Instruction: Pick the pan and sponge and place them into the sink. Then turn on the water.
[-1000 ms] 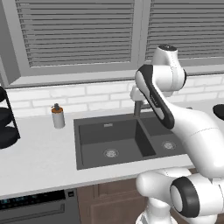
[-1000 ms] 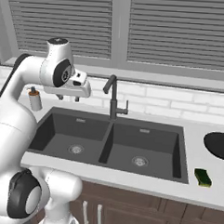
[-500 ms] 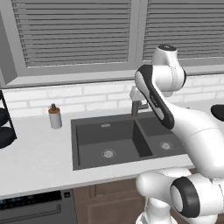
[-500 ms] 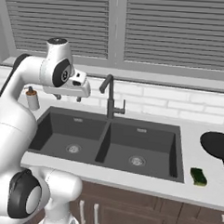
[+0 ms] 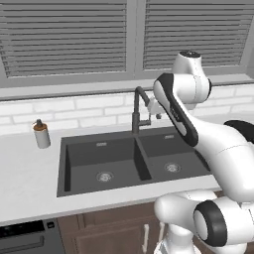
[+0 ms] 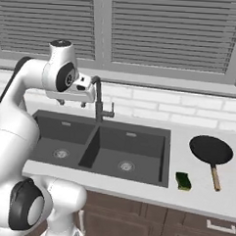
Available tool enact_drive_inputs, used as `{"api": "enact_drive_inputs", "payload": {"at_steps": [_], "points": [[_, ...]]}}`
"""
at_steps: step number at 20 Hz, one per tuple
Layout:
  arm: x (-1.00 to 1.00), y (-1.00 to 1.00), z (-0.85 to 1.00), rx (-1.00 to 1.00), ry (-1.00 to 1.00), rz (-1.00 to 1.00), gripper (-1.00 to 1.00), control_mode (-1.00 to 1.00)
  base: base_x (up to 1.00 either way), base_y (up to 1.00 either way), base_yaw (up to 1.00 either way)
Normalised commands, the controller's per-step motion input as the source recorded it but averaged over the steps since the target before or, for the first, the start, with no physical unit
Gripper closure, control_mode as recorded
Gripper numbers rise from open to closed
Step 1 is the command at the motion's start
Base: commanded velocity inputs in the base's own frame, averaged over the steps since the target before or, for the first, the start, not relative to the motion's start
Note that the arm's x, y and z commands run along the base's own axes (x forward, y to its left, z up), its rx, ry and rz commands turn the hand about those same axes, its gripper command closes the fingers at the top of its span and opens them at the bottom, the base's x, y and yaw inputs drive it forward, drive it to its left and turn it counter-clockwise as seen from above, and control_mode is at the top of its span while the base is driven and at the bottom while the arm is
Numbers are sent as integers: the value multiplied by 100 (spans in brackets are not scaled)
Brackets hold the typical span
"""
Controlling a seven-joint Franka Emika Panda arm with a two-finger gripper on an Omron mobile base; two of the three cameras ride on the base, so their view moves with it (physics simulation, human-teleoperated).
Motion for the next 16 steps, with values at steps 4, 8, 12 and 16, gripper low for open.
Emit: {"api": "enact_drive_inputs", "payload": {"at_steps": [4, 8, 12, 16], "points": [[0, 0, 0, 0, 0, 0, -100, 100, 0, -46, 0], [0, 0, 0, 0, 0, 0, -100, 100, 0, -45, 0], [0, 0, 0, 0, 0, 0, -100, 100, 0, -44, 0], [0, 0, 0, 0, 0, 0, -100, 100, 0, -41, 0]]}}
